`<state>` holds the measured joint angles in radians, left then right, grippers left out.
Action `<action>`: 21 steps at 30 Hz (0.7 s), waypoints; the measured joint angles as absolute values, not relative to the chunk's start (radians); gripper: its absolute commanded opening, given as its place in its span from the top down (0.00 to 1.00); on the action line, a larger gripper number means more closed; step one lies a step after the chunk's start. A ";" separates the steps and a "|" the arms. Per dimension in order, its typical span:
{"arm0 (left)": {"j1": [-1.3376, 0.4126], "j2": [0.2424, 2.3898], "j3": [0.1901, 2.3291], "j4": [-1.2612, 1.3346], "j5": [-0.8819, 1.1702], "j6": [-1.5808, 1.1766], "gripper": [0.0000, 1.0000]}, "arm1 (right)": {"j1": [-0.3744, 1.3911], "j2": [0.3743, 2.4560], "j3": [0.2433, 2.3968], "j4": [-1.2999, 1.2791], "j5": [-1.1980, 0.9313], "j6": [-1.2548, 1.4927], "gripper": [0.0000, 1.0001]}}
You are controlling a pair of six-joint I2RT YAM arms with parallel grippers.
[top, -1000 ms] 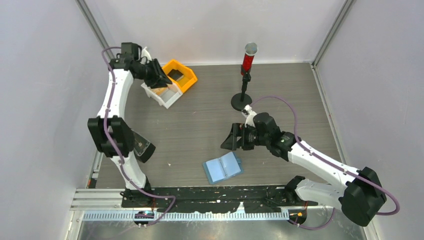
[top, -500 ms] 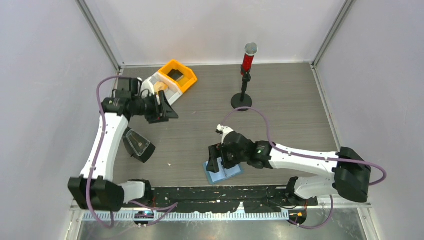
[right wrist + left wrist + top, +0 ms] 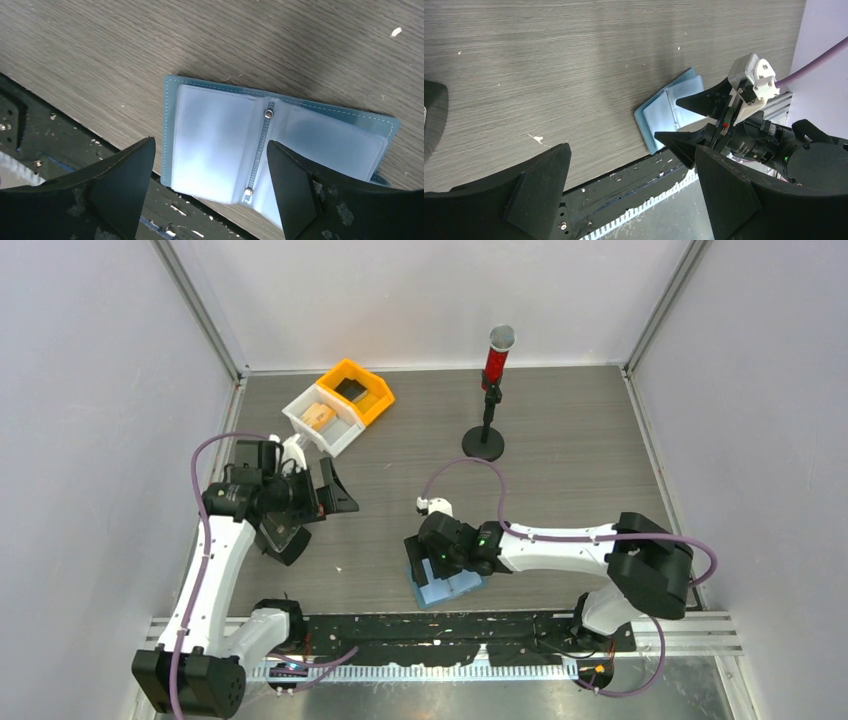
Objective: Take the credit cards out of the card holder
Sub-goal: Reset both arms
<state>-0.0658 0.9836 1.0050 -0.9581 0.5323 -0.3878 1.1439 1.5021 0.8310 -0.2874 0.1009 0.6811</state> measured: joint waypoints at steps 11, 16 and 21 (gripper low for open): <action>-0.066 0.936 0.969 -0.936 0.513 -0.386 0.01 | 1.189 1.608 0.892 -0.335 0.166 0.677 0.17; -0.066 0.929 0.963 -0.934 0.508 -0.385 0.01 | 1.199 1.626 0.908 -0.353 0.201 0.677 0.36; -0.066 0.928 0.962 -0.933 0.508 -0.385 0.01 | 1.198 1.626 0.904 -0.352 0.211 0.682 0.53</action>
<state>-0.0658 0.9283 0.9623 -0.9333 0.5076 -0.3855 1.1984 1.6260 0.9043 -0.3519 0.2111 0.6823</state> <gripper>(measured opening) 0.992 0.545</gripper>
